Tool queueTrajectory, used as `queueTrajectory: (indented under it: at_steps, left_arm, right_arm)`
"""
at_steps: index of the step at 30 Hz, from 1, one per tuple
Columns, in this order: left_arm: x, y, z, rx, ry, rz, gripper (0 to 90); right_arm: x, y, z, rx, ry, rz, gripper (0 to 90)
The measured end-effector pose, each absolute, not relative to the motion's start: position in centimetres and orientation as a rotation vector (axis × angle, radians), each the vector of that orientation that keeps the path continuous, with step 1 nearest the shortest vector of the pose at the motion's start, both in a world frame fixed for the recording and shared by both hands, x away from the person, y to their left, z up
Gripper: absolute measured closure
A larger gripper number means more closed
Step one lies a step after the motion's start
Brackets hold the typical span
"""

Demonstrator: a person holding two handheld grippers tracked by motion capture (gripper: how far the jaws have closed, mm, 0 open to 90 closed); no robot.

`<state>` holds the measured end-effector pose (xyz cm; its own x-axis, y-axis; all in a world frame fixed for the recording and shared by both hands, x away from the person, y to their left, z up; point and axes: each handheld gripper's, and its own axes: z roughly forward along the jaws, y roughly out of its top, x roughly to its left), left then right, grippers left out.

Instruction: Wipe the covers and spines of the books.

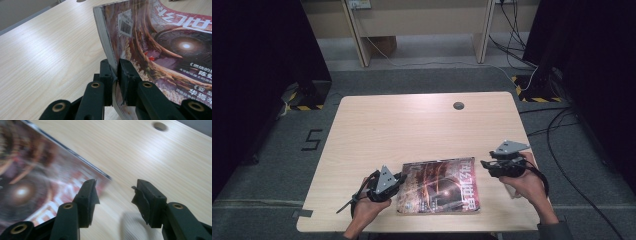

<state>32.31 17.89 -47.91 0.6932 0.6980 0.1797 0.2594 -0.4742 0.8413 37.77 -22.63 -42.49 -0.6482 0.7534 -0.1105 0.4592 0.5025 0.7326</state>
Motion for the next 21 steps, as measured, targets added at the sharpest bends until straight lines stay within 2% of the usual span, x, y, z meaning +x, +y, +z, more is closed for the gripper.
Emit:
queueTrajectory:
  at_steps: [8, 21]
  left_arm:
    - [31.2, 17.9, -48.0, 2.040, 0.758, 0.646, 81.1]
    - [30.1, 17.7, -48.2, 2.022, 0.785, 0.651, 80.7]
  right_arm:
    - [36.9, -26.7, -44.6, 1.170, 2.289, 0.871, 51.3]
    - [36.8, -28.0, -47.2, 1.258, 2.330, 0.770, 51.4]
